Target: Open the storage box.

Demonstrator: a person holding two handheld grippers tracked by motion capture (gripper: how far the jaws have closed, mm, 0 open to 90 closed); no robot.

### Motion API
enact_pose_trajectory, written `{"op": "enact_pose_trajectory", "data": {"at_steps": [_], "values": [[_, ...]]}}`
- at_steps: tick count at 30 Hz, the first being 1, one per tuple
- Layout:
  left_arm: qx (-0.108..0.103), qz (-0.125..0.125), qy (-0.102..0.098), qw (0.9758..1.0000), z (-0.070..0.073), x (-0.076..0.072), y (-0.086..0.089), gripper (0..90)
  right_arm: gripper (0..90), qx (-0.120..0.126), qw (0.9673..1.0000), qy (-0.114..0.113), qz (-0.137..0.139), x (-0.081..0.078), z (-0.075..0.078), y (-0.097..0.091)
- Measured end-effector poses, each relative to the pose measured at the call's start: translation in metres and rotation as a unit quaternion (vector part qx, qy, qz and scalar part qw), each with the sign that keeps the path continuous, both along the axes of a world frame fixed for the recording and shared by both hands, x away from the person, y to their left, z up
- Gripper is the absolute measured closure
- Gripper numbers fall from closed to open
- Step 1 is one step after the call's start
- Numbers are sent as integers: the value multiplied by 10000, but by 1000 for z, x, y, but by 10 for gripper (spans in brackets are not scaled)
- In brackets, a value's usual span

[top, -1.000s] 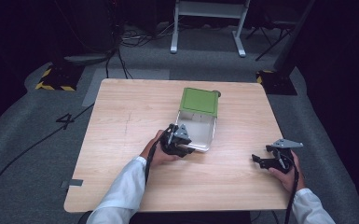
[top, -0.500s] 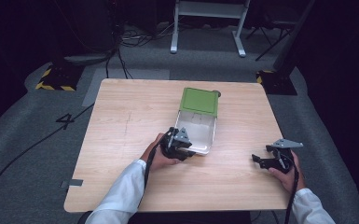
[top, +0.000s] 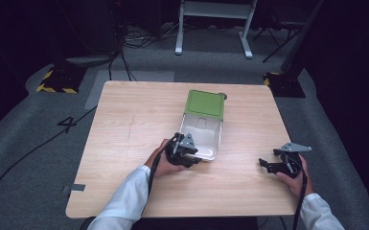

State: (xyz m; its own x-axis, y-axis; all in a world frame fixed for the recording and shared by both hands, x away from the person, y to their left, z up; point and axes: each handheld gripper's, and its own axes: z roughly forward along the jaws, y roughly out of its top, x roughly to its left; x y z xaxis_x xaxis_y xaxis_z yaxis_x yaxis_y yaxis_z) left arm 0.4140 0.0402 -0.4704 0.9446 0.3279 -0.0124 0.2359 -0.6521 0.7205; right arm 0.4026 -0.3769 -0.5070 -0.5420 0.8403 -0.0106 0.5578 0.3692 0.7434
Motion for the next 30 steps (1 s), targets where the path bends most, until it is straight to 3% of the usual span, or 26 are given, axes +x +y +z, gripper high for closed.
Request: {"op": "enact_pose_trajectory", "data": {"at_steps": [24, 30], "values": [[-45, 12, 93, 9999, -1, -5, 2, 567, 152, 1, 10000, 1, -1, 0, 0, 0], [-129, 27, 110, 9999, 3, -7, 2, 467, 152, 0, 10000, 1, -1, 0, 0, 0]]}}
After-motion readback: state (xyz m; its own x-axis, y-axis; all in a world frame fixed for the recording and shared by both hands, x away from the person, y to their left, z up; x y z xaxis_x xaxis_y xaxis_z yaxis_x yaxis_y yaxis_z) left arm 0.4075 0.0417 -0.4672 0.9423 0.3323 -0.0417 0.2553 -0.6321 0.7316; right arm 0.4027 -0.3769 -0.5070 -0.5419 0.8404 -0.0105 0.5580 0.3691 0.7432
